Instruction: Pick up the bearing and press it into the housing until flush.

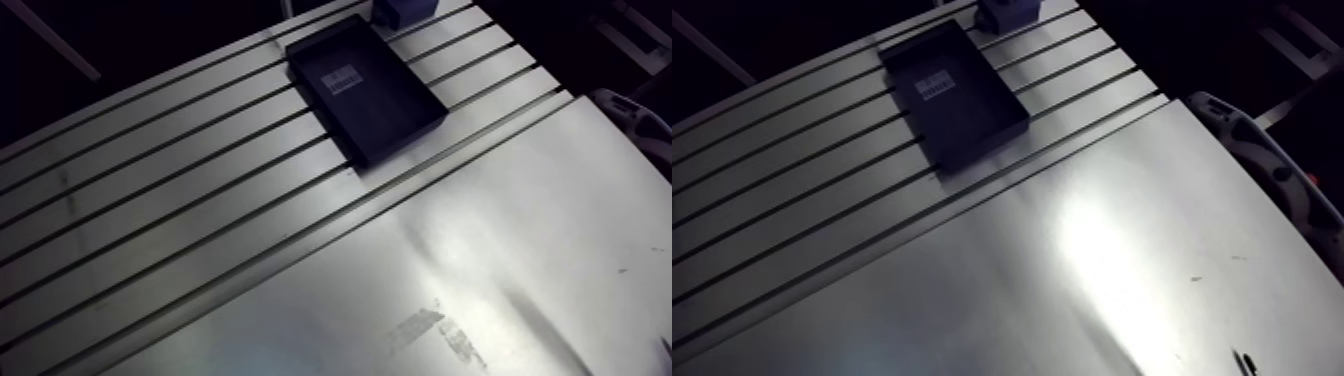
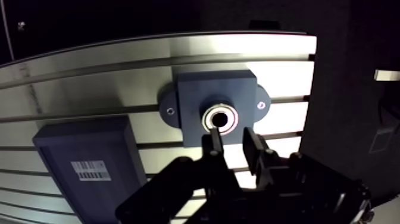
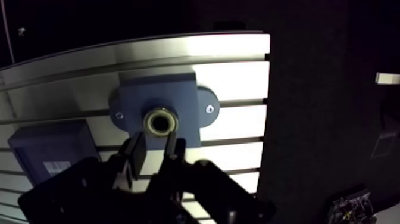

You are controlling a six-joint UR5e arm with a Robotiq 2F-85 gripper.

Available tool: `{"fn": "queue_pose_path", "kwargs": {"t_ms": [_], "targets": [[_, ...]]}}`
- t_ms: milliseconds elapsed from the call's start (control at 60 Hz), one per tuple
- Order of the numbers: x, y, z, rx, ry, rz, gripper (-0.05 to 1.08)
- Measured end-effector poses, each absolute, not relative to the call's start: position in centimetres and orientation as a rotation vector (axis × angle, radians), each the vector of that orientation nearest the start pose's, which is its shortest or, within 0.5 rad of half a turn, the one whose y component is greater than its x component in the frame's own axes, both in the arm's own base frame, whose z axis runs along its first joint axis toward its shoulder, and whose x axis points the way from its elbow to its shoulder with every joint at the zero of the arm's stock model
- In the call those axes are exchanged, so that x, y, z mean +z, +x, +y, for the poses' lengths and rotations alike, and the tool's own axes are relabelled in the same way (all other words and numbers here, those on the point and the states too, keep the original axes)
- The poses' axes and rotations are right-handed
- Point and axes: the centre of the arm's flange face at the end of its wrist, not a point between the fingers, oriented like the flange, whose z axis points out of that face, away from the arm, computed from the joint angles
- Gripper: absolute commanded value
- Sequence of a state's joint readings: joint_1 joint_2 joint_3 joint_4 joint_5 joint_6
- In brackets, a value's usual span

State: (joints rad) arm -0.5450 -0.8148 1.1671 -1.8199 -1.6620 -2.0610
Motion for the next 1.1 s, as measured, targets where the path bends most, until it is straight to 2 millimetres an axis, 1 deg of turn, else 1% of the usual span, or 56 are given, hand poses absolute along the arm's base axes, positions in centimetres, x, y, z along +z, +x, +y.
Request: {"fn": "queue_pose_path", "kwargs": {"t_ms": [1100], "targets": [[20.7,-69.9,28.0,0.024,0.068,2.994,1.08]]}}
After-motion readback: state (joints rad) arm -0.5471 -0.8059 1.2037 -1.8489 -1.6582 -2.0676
